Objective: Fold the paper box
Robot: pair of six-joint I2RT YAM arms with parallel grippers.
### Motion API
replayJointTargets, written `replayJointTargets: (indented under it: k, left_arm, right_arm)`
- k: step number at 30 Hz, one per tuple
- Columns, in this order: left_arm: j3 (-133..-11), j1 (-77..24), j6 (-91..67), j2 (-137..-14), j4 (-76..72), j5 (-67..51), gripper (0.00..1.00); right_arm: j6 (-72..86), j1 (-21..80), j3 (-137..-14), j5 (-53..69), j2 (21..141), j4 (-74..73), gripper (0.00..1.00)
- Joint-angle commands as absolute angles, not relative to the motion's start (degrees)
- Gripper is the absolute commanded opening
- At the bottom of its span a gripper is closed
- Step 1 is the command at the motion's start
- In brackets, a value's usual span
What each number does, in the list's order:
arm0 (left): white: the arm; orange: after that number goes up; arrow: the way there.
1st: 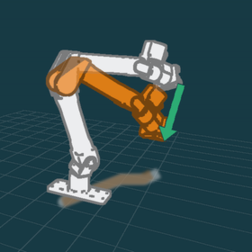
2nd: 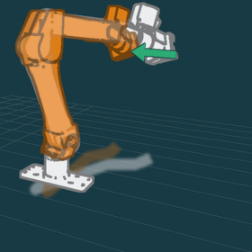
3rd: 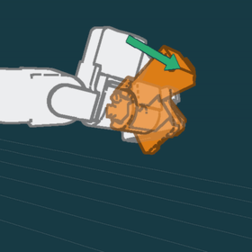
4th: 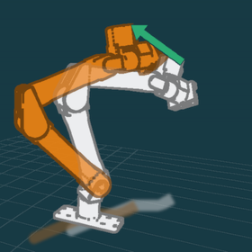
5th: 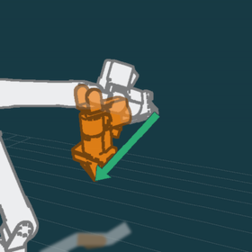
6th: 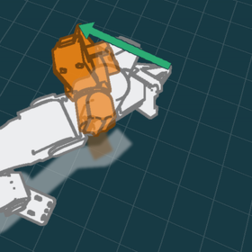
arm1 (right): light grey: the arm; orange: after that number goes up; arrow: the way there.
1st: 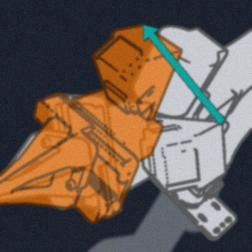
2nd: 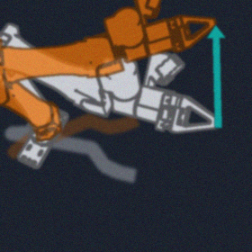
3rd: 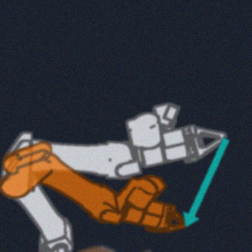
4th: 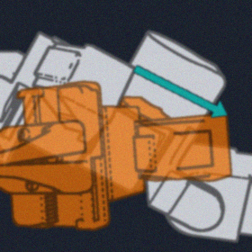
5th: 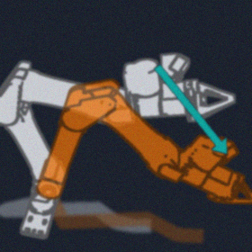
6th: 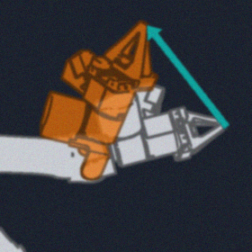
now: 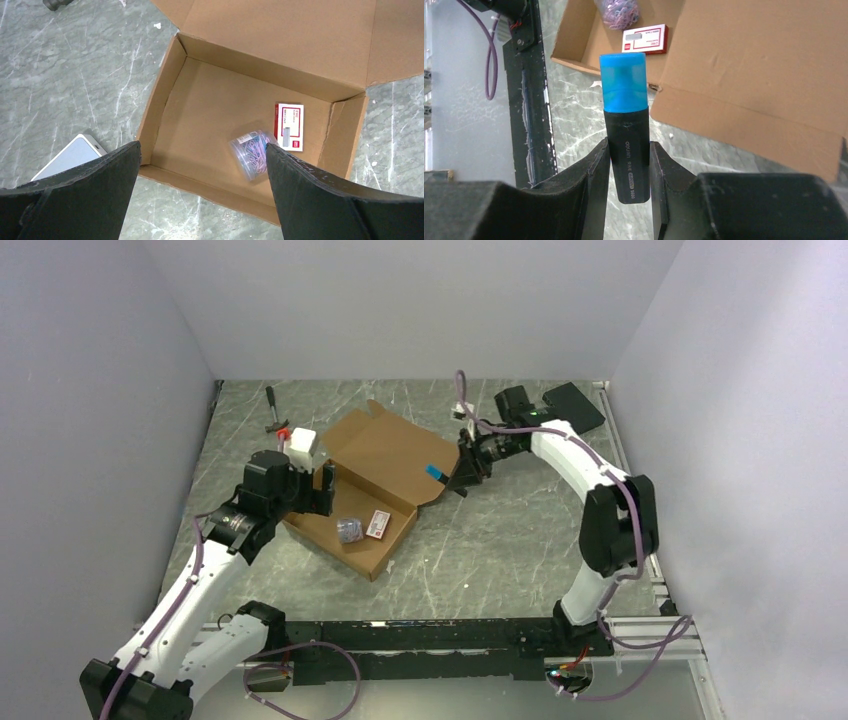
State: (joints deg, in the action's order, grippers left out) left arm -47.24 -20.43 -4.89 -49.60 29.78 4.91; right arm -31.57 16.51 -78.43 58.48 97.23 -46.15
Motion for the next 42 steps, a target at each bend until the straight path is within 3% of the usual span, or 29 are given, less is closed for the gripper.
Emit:
replayJointTargets:
  k: [1,13,27,33,39,42]
  left_arm:
    - [-47.46,-19.91,-3.26,-49.13,27.91,6.02,0.99]
    - [-47.44,-18.39,-3.6,-47.01,27.75,6.12,0.99]
    - [-47.39,-16.59,-4.13,-45.45,27.75,6.71,0.99]
    - [-47.1,-13.75,-4.65,-44.79,27.49,6.59,0.99]
    - [-47.02,-13.1,-4.66,-45.08,27.5,6.64,0.99]
    - [-47.02,-13.1,-4.66,-44.96,27.42,6.6,0.99]
  right_arm:
    - [-33.25,21.15,-84.77,57.81,101.47,-50.19,0.11]
    - [-25.04,31.46,-100.66,49.25,113.64,-50.85,0.14]
    - [-18.94,39.7,-112.08,40.2,123.55,-49.89,0.27]
    - [-9.84,45.59,-114.25,31.74,127.0,-44.9,0.4]
    - [-5.98,48.59,-115.36,24.69,127.99,-43.3,0.68]
    - [-8.09,48.54,-113.56,23.64,124.97,-43.54,0.73]
